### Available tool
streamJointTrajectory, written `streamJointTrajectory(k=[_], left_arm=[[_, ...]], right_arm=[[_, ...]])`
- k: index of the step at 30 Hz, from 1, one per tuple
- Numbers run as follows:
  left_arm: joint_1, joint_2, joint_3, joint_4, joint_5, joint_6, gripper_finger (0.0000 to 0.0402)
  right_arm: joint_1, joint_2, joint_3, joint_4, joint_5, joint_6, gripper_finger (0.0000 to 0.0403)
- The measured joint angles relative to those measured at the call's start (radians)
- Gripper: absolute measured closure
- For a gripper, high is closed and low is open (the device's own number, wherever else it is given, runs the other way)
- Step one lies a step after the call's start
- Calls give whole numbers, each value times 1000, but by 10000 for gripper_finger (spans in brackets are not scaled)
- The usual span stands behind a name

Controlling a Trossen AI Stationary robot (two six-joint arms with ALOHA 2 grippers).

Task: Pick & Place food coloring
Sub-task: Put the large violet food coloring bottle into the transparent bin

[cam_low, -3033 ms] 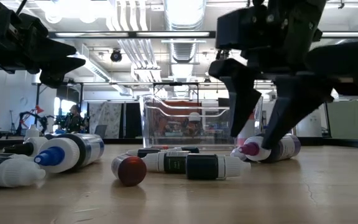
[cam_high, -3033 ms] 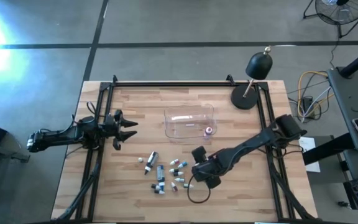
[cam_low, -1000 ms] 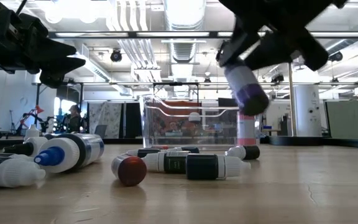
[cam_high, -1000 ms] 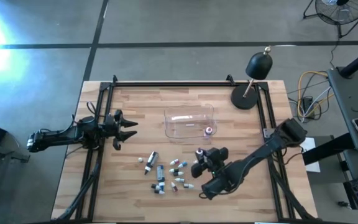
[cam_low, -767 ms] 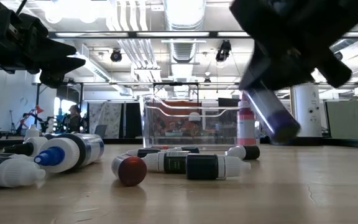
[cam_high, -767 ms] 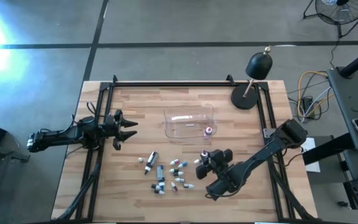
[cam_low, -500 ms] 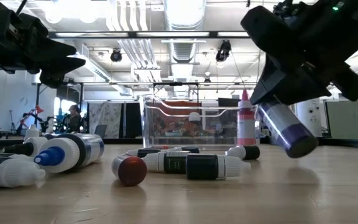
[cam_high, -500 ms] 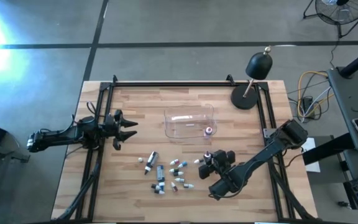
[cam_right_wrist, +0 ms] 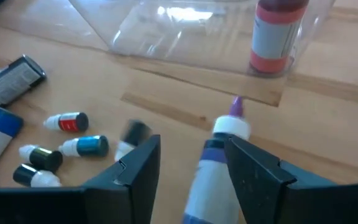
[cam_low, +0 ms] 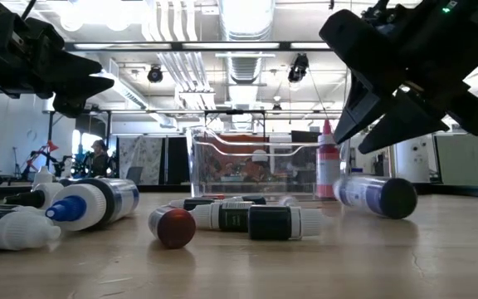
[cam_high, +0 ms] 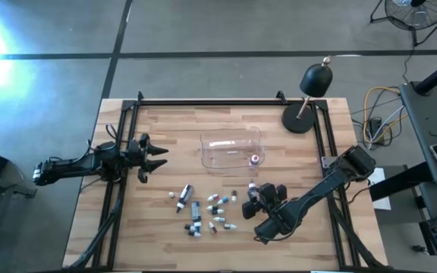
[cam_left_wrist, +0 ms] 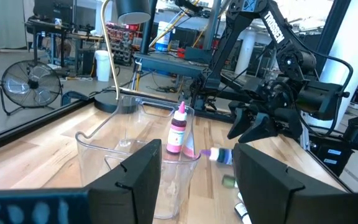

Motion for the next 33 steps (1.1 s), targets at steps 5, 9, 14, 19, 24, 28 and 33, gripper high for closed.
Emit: streamJointTrajectory(k=[5, 9, 14, 19, 24, 28, 33], left_arm=[[0, 0, 0, 0, 0, 0, 229], [0, 0, 0, 0, 0, 0, 229], [0, 0, 0, 0, 0, 0, 229], [0, 0, 0, 0, 0, 0, 229], [0, 0, 0, 0, 0, 0, 229], [0, 0, 0, 0, 0, 0, 229], [0, 0, 0, 1, 0, 0, 229]], right_arm=[[0, -4, 0, -11, -56, -6, 235], [-13, -25, 0, -76, -178, 90, 230], [-36, -75, 0, -293, -320, 371, 206], [-121, -145, -15, -288, -480, 294, 181], [-234, -188, -37, -72, -545, 74, 164], [-319, -179, -68, 11, -615, -22, 159], [-372, -157, -89, 24, -639, -95, 165]])
